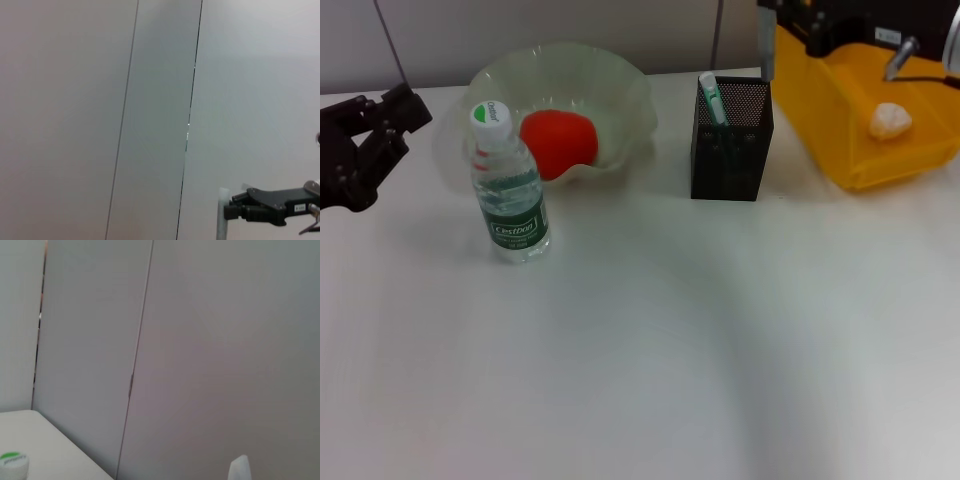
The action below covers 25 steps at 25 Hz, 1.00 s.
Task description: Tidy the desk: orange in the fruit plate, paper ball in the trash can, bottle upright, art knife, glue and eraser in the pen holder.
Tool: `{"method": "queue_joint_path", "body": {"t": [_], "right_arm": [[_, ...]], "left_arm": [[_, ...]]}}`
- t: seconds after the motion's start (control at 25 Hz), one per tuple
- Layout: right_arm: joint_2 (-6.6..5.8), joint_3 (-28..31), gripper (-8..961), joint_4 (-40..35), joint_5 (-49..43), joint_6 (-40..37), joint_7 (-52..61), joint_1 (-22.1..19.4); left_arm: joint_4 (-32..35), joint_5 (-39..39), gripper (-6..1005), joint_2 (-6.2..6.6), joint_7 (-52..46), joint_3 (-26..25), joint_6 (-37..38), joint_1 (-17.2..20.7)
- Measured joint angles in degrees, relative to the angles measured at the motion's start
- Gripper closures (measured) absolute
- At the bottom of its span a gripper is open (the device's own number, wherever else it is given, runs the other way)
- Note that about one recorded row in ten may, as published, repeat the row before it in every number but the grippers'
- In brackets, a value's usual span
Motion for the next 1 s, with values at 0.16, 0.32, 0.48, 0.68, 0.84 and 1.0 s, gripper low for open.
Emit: {"method": "queue_joint_path", "body": {"t": [0.16, 0.32, 0.48, 0.68, 0.84, 1.0], "right_arm": [[-0.04, 1.36, 819, 6.22, 6.77, -0.73, -9.36, 0.39], [-0.12, 3.63, 819, 11.44, 10.37, -1.70, -14.48, 1.55], [-0.28, 7.15, 819, 16.22, 10.74, -3.62, -17.35, 3.36], [-0.59, 11.83, 820, 21.92, 11.30, -6.89, -20.32, 5.29], [-1.45, 14.33, 822, 26.01, 11.53, -8.55, -21.44, 6.82], [-2.51, 16.34, 821, 30.67, 12.11, -10.13, -22.14, 8.37]], "left_arm": [[-0.34, -0.79, 859, -0.01, 0.00, 0.14, 0.05, 0.07], [-0.64, -0.92, 859, -0.02, 0.00, 0.08, 0.03, 0.07], [-1.24, -0.96, 859, -0.01, 0.67, 0.19, -0.10, -0.12], [-2.61, -0.99, 870, 0.15, 1.71, -0.06, -0.10, -0.01], [-2.96, -0.99, 870, 0.26, 2.10, -0.16, -0.10, 0.08], [-2.96, -0.85, 870, 0.26, 2.15, -0.16, -0.11, 0.11]]}}
